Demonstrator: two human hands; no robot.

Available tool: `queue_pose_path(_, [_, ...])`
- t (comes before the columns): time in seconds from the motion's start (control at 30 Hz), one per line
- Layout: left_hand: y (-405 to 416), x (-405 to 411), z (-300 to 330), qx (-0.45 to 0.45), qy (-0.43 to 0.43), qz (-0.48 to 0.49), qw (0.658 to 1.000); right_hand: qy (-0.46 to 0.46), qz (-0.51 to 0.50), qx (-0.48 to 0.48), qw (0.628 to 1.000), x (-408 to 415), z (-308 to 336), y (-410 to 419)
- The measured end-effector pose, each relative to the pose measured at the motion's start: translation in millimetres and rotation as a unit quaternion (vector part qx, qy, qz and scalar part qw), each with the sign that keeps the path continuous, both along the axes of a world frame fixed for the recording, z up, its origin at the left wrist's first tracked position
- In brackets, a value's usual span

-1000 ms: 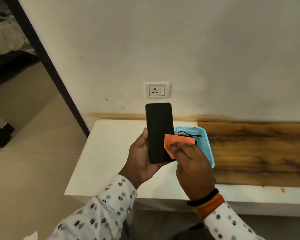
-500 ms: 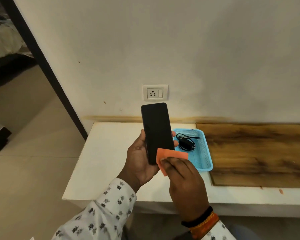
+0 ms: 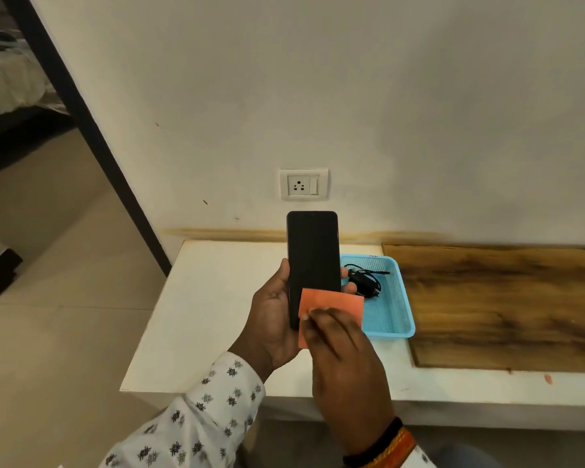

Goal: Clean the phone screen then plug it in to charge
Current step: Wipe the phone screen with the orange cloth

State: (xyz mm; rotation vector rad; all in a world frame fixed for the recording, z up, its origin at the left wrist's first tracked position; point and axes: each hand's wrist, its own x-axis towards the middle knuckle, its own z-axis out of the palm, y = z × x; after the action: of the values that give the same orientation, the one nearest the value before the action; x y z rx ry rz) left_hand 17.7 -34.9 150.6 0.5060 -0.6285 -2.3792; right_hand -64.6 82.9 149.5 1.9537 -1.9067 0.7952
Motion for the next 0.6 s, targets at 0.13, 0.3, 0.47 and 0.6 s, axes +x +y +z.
queue_pose_path(0.13, [1, 1, -3, 0.005, 0.003, 0.001, 1.000, 0.024, 0.004, 0.031, 0.999, -7, -8, 6])
queue_pose_path(0.3, [3, -1, -3, 0.013, -0.022, -0.002, 1.000, -0.006, -0.019, 0.024, 1.000, -8, 6, -13])
queue_pose_path(0.47, [8, -4, -5, 0.041, -0.029, -0.009, 0.999, -0.005, -0.013, 0.020, 1.000, 0, 18, -27])
queue_pose_path(0.6, [3, 0, -2, 0.007, -0.014, -0.010, 1.000, 0.029, 0.029, 0.041, 0.998, 1, -2, -7])
